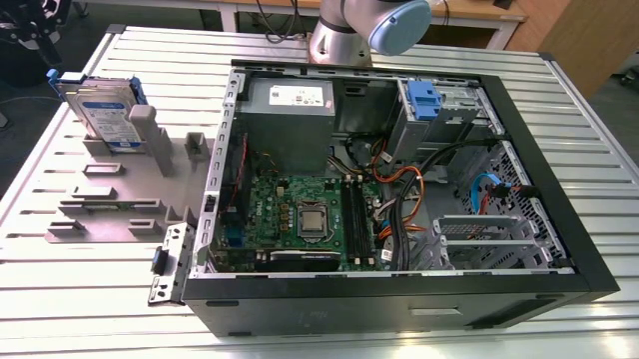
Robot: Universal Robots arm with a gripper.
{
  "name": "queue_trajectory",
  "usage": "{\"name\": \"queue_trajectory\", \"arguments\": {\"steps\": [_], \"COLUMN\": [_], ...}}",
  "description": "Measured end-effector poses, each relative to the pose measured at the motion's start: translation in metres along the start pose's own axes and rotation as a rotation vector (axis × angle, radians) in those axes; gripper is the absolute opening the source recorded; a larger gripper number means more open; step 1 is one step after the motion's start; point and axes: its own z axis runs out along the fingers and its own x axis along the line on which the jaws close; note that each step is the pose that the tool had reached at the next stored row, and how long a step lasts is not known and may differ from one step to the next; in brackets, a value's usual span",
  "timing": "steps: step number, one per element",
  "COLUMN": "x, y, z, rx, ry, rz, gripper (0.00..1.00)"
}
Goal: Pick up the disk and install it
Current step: 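Pick up the disk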
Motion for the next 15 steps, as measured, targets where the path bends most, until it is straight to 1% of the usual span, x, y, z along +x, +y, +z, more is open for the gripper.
{"name": "queue_trajectory", "arguments": {"steps": [4,6,15], "x": [0.0,0.0,0.0], "y": [0.0,0.0,0.0], "z": [0.0,0.0,0.0], "rx": [0.001,0.0014,0.0024], "ry": [0.0026,0.0036,0.0062], "rz": [-0.063,-0.089,-0.149], "gripper": [0.11,0.11,0.11]}}
